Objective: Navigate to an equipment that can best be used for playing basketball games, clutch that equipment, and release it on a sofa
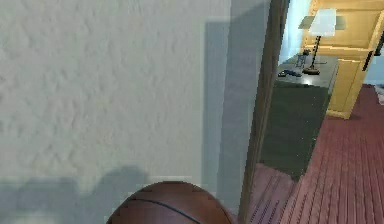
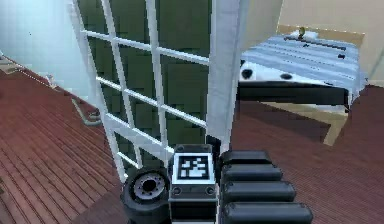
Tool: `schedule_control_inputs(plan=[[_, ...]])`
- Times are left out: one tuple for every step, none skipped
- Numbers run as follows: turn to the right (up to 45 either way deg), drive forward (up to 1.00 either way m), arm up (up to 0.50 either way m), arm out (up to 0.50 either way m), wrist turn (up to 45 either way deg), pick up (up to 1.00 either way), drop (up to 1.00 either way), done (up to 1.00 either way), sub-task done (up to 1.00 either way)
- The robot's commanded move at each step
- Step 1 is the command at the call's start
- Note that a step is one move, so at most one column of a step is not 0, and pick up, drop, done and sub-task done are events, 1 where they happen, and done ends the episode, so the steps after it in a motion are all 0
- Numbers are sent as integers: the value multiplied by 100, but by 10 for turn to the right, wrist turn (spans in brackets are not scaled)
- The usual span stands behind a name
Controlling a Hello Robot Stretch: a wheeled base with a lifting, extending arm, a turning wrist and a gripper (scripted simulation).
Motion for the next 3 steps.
schedule_control_inputs(plan=[[330,0,0,0,0,0,0,0,0],[0,60,0,0,0,0,0,0,0],[30,0,0,0,0,0,0,0,0]])
